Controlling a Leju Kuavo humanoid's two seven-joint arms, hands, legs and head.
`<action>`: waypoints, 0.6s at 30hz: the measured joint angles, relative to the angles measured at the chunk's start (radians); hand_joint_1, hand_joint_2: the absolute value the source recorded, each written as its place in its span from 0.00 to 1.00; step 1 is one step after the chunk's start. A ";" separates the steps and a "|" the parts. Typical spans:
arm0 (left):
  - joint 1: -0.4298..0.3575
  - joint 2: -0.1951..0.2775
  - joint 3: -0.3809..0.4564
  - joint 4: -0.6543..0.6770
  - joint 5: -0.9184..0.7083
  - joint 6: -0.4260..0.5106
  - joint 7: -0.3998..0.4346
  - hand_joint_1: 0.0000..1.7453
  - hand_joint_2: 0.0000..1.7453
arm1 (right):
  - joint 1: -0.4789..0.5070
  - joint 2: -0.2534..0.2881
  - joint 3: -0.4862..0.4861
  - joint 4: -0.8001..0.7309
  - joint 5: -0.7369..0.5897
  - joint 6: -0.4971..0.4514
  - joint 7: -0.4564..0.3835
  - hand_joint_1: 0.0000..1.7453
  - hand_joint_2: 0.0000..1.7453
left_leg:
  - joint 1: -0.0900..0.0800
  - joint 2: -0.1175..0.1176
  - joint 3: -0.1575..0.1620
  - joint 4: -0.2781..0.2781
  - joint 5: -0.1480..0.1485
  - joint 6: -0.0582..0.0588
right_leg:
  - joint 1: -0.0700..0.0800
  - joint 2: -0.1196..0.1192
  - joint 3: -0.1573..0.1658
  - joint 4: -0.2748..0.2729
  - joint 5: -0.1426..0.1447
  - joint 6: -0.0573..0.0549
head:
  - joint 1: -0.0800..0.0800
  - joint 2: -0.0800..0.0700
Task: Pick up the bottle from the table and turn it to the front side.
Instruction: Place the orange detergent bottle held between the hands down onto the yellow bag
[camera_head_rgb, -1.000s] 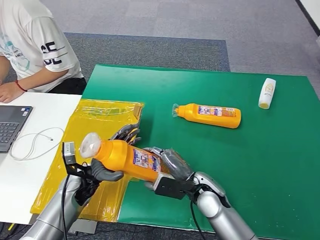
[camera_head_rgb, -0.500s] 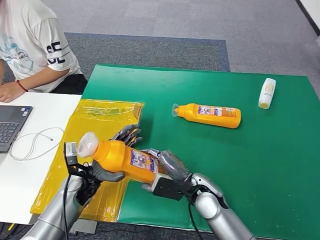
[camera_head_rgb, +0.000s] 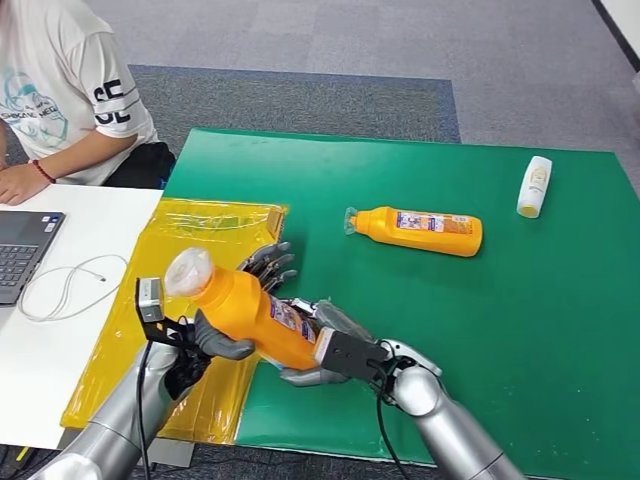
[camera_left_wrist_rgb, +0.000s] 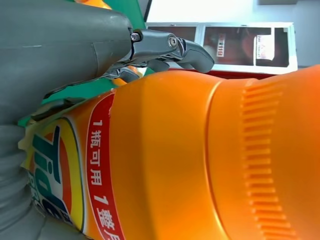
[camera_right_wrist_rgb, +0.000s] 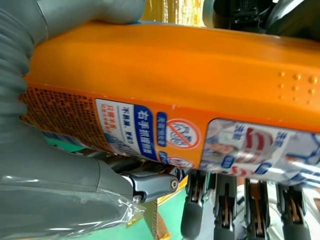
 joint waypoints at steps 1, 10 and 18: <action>-0.001 -0.001 -0.001 0.005 -0.002 0.001 -0.002 0.00 1.00 | -0.001 0.000 0.004 0.004 0.006 -0.006 0.000 1.00 1.00 | 0.000 0.000 0.000 0.000 0.000 0.000 | 0.000 0.000 0.000 0.000 0.000 0.000 | 0.000 0.000; -0.009 -0.006 -0.001 0.027 -0.010 0.024 0.002 0.00 1.00 | -0.012 0.001 0.056 0.009 0.143 -0.140 0.024 1.00 1.00 | 0.000 0.000 0.000 0.000 0.000 0.000 | 0.000 0.000 0.000 0.000 0.000 0.000 | 0.000 0.000; 0.017 -0.003 0.007 0.020 -0.008 0.052 0.036 0.00 1.00 | 0.009 0.005 0.068 -0.025 0.306 -0.248 0.066 1.00 1.00 | 0.000 0.000 0.000 0.000 0.000 0.000 | 0.000 0.000 0.000 0.000 0.000 0.000 | 0.000 0.000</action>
